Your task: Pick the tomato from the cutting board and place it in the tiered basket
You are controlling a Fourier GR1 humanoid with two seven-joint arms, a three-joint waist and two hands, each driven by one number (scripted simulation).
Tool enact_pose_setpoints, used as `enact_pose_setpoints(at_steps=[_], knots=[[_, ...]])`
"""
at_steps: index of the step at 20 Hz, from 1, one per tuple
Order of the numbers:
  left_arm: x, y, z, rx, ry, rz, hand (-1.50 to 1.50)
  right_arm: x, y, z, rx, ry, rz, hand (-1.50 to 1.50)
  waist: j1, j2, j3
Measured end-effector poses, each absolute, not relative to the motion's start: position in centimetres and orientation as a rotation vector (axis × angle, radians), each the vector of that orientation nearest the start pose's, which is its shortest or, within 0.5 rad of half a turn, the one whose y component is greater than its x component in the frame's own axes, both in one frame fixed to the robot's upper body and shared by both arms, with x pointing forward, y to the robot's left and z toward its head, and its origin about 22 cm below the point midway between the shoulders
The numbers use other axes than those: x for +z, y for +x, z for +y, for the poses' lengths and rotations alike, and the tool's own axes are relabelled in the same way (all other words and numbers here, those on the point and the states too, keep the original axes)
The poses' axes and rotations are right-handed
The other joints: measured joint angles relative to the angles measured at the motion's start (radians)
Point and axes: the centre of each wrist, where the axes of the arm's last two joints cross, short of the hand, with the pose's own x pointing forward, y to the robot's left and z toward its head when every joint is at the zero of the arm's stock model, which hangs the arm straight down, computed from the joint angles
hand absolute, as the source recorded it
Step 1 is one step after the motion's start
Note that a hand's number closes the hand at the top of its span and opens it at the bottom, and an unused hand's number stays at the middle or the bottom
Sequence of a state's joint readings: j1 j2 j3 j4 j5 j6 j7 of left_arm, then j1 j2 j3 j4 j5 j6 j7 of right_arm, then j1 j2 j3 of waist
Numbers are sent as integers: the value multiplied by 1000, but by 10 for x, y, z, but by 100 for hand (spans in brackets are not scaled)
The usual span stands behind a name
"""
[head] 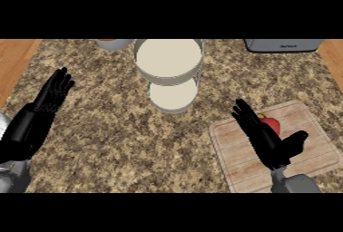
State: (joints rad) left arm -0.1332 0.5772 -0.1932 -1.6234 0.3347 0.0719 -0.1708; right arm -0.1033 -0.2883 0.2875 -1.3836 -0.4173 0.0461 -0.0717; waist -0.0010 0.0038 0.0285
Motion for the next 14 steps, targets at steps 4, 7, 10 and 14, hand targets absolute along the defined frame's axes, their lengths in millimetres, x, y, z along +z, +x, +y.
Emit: enact_pose_setpoints(at_steps=[4,7,10,14], knots=[[61,265,291,-321,32,-1757,0,-12,273,-246,-37,63,-1487,-150,-9,1,-19],[41,258,286,-281,18,-1680,0,-10,280,-276,-191,-251,-1474,-150,-22,10,-31],[20,253,271,-253,-28,-1614,0,-13,290,-273,-395,-458,-1448,-150,-17,13,-31],[4,254,253,-232,-47,-1570,0,-12,303,-248,-501,-682,-1510,-150,-7,5,-30]])
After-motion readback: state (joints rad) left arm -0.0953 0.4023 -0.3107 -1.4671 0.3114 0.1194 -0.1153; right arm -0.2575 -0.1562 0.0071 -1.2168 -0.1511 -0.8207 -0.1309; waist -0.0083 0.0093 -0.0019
